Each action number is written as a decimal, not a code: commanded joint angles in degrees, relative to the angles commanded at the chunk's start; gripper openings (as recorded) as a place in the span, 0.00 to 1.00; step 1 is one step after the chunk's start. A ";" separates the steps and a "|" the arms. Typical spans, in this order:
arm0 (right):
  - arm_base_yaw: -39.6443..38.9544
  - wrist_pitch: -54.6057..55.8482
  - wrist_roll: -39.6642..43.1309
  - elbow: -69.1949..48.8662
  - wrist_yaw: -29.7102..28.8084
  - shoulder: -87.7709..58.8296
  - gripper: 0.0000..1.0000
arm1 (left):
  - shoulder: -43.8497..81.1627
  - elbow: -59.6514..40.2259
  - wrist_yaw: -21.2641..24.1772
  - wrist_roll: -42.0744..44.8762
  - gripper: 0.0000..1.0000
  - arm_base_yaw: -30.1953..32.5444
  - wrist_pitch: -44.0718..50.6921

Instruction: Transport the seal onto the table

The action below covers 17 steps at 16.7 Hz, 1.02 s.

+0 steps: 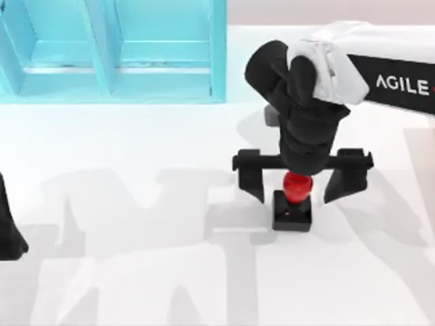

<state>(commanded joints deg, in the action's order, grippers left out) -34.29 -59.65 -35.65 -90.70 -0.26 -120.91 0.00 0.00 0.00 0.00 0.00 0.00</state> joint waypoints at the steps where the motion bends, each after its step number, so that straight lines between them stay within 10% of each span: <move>1: 0.00 0.00 0.00 0.00 0.00 0.00 1.00 | 0.00 0.00 0.00 0.00 1.00 0.00 0.00; 17: 0.17 -27.17 0.14 -27.74 0.02 -0.88 1.00 | 0.00 0.00 0.00 0.00 1.00 0.00 0.00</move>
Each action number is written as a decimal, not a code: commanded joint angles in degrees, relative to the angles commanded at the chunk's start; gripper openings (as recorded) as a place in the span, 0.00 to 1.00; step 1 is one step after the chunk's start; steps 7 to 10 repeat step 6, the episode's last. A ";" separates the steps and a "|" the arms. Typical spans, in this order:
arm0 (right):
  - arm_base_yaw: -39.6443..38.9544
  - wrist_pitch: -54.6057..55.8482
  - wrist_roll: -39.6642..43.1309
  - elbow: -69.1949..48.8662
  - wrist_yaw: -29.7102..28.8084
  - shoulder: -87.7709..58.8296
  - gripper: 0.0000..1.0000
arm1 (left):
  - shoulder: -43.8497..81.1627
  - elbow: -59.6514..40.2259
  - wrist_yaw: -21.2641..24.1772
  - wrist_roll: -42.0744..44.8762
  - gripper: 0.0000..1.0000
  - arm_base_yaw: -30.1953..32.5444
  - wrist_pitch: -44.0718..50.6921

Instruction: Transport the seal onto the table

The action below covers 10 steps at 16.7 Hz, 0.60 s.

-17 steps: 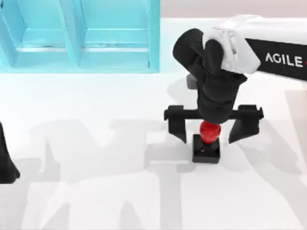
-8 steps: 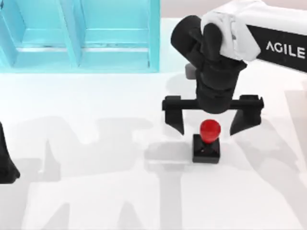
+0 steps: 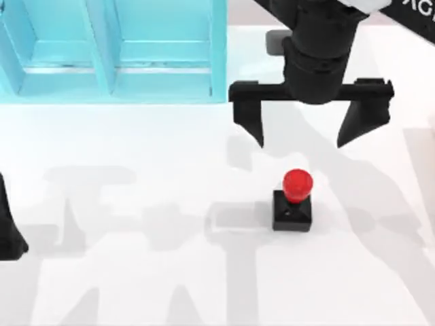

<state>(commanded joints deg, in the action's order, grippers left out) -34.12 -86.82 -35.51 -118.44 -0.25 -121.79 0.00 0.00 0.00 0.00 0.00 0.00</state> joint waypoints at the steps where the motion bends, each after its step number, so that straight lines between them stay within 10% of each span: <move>1: 0.08 -2.40 0.06 -2.38 0.01 0.11 1.00 | 0.00 0.00 0.00 0.00 1.00 0.00 0.00; 10: 0.22 -7.66 0.15 -7.72 -0.02 0.28 1.00 | 0.00 0.00 0.00 0.00 1.00 0.00 0.00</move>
